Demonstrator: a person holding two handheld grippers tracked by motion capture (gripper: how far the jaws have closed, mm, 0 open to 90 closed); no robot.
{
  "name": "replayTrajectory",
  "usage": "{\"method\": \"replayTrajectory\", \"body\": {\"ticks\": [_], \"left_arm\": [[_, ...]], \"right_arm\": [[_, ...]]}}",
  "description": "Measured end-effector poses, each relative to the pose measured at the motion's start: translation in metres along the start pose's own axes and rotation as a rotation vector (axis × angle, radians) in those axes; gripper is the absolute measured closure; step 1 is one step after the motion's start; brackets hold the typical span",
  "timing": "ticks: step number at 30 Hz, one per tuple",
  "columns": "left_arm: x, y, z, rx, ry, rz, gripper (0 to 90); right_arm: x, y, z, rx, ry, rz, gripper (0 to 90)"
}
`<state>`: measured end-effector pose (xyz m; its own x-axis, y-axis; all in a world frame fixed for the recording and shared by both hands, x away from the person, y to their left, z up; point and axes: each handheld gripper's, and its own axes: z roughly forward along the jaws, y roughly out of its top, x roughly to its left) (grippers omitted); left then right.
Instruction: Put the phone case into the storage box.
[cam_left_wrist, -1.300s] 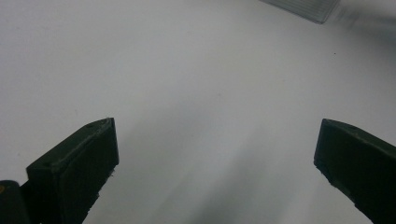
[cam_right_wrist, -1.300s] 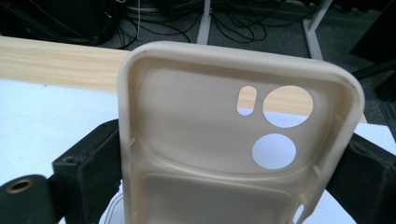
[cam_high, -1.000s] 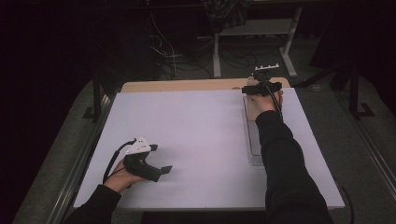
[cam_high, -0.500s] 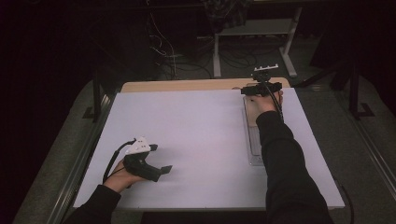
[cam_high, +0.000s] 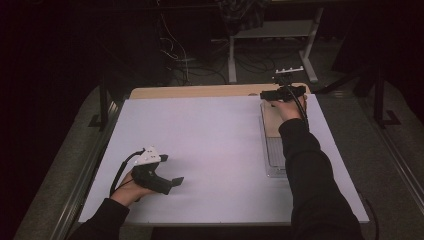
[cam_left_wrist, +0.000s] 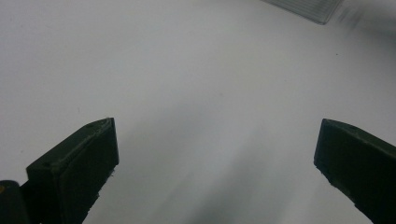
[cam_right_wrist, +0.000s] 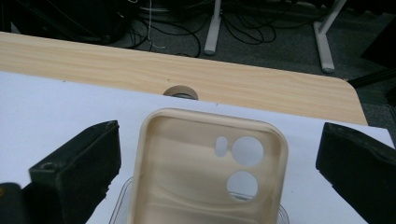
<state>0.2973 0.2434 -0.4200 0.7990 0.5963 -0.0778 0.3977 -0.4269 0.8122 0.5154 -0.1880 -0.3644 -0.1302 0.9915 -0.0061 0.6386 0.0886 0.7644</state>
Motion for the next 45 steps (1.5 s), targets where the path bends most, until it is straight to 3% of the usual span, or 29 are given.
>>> {"method": "replayTrajectory", "body": {"ticks": [9,20,25,45], "left_arm": [[0.0,0.0,0.0,0.007,0.003,-0.004,0.0],[0.001,-0.002,0.0,0.016,0.005,-0.007,0.0],[0.002,-0.002,-0.002,0.016,0.007,-0.004,0.0],[0.001,-0.002,-0.002,0.026,0.012,0.011,0.0]], "right_arm": [[-0.002,-0.002,-0.017,-0.004,0.064,-0.012,0.0],[-0.003,-0.009,-0.042,-0.028,0.225,-0.083,0.0],[-0.001,-0.016,-0.052,-0.035,0.285,-0.093,0.0],[0.009,-0.049,-0.089,-0.075,0.452,-0.122,0.0]]}}
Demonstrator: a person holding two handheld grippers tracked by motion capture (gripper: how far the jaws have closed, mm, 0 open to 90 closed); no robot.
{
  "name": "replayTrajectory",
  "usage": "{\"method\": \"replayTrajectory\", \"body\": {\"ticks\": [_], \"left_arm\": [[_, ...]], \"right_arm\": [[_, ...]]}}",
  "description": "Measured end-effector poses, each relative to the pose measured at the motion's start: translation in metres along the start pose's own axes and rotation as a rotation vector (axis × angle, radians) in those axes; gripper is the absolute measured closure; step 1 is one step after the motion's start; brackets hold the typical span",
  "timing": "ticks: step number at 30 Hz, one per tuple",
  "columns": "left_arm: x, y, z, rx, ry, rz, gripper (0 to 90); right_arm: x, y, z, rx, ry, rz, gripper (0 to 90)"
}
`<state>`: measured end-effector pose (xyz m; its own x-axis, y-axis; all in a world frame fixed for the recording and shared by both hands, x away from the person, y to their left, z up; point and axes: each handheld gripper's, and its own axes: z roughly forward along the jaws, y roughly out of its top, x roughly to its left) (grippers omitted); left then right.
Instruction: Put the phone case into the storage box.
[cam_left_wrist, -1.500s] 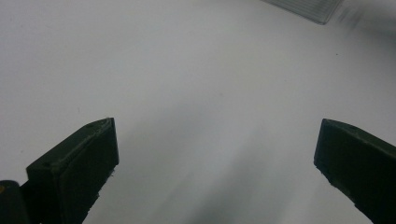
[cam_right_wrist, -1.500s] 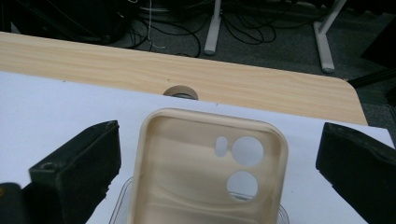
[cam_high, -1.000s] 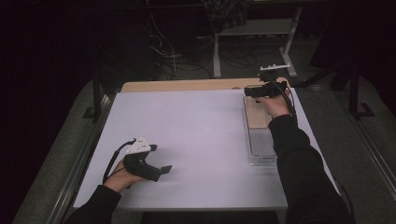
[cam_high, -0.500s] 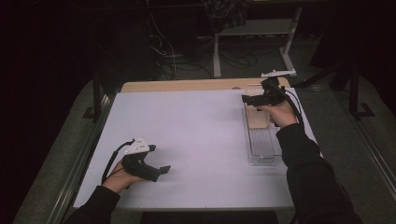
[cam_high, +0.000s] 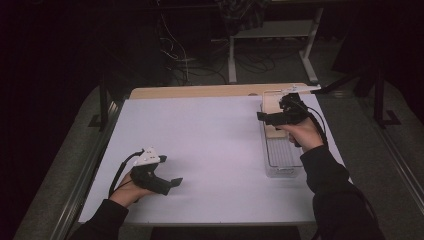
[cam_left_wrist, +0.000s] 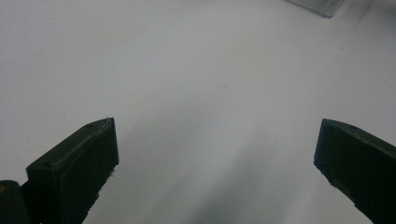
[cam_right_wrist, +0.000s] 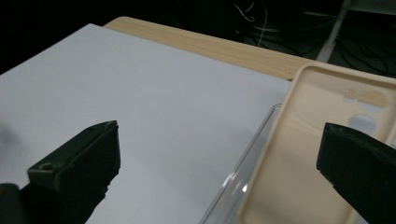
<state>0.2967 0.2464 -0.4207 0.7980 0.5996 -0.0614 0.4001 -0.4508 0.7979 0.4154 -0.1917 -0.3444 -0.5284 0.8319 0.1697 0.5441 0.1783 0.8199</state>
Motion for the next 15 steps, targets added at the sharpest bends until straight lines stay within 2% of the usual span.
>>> {"method": "replayTrajectory", "body": {"ticks": [5,9,15], "left_arm": [[-0.001,0.0,0.0,-0.001,-0.001,0.0,0.0],[-0.001,0.0,0.001,-0.001,-0.004,-0.001,0.0],[-0.001,0.0,0.001,0.0,-0.007,0.003,0.0]], "right_arm": [[0.009,-0.008,-0.008,-0.003,0.04,-0.014,0.0],[0.014,-0.015,-0.014,-0.011,0.056,-0.034,0.0],[0.02,-0.029,-0.022,-0.013,0.081,-0.039,0.0]]}}
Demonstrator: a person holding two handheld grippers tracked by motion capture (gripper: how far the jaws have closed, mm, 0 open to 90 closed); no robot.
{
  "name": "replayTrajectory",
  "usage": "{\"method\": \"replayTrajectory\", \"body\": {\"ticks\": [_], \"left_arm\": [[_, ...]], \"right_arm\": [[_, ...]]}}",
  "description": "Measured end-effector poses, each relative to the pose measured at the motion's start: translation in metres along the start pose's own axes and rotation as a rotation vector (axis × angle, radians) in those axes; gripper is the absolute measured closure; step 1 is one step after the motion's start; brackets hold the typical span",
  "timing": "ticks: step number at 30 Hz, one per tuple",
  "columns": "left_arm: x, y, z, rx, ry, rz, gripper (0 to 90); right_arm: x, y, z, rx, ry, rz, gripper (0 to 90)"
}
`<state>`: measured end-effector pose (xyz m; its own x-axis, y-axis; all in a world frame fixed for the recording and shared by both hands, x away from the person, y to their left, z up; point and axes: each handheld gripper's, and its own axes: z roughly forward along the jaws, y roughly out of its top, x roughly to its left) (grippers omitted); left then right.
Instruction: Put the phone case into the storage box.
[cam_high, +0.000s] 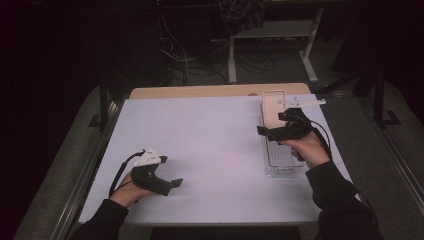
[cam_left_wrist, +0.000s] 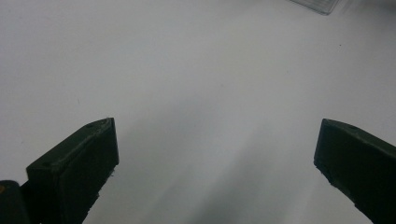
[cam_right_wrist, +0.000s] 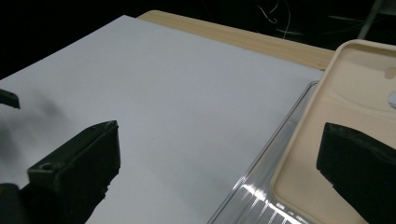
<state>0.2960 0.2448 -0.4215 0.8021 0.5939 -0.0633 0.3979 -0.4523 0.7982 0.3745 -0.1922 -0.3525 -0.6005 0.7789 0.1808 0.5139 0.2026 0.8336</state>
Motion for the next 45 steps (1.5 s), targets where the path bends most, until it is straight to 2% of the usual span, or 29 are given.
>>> {"method": "replayTrajectory", "body": {"ticks": [12,20,28,35,39,45], "left_arm": [[-0.001,0.0,0.0,0.005,-0.009,0.012,0.0],[-0.001,0.0,0.0,0.004,-0.013,0.008,0.0],[-0.002,0.0,0.0,0.012,-0.018,0.021,0.0],[-0.002,-0.001,-0.001,0.011,-0.019,0.022,0.0],[-0.003,-0.001,-0.001,0.01,-0.022,0.023,0.0],[-0.003,-0.001,-0.002,0.006,-0.027,0.025,0.0]], "right_arm": [[0.014,-0.019,-0.015,-0.005,0.048,-0.03,0.0],[0.02,-0.033,-0.021,0.003,0.081,-0.048,0.0],[0.023,-0.045,-0.027,0.011,0.118,-0.069,0.0],[0.027,-0.058,-0.029,0.02,0.134,-0.089,0.0],[0.028,-0.065,-0.027,0.033,0.126,-0.094,0.0],[0.029,-0.076,-0.027,0.049,0.132,-0.086,0.0]]}}
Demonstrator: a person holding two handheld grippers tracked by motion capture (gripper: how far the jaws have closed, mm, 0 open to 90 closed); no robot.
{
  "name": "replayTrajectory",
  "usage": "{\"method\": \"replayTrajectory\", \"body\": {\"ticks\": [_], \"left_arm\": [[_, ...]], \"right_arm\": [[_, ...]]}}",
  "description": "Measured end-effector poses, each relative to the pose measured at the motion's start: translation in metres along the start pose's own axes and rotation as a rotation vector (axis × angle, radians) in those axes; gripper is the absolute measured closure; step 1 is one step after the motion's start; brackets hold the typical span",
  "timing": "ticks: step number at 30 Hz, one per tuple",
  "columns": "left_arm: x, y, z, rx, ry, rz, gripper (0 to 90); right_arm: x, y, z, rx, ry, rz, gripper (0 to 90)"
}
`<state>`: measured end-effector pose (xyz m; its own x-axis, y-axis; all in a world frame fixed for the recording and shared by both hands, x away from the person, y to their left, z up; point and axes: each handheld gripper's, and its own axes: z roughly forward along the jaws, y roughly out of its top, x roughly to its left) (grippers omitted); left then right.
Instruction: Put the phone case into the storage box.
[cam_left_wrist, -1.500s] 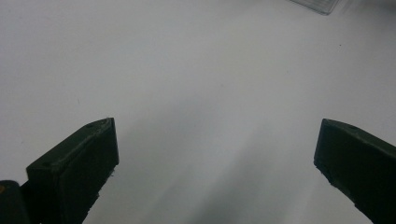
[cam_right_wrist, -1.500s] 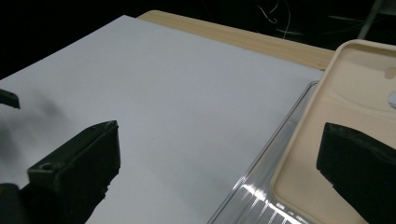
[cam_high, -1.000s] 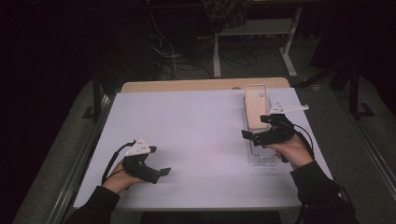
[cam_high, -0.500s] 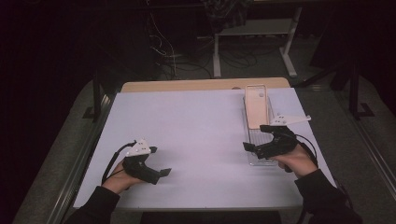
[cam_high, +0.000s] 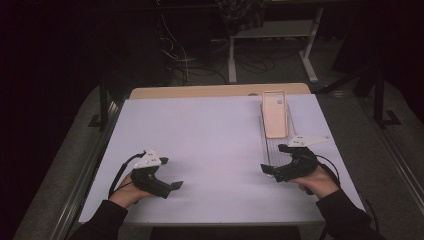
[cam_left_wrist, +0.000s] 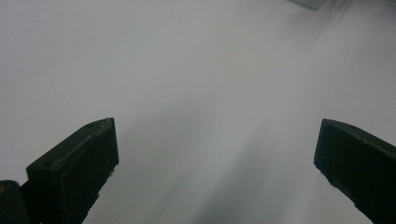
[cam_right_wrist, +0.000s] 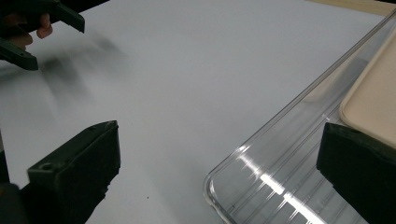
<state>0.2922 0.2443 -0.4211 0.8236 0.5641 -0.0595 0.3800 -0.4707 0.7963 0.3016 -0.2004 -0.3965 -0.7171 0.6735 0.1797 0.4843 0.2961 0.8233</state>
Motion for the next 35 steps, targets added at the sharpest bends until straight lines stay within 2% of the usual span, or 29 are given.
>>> {"method": "replayTrajectory", "body": {"ticks": [7,25,35], "left_arm": [[-0.001,0.0,0.0,0.005,-0.005,0.009,0.0],[-0.002,0.0,0.0,0.006,-0.009,0.019,0.0],[-0.002,0.0,0.0,0.006,-0.01,0.019,0.0]], "right_arm": [[0.001,-0.005,-0.004,-0.01,-0.008,0.002,0.0],[0.005,-0.013,-0.004,0.04,-0.01,-0.014,0.0],[0.005,-0.013,-0.004,0.037,-0.008,-0.012,0.0]]}}
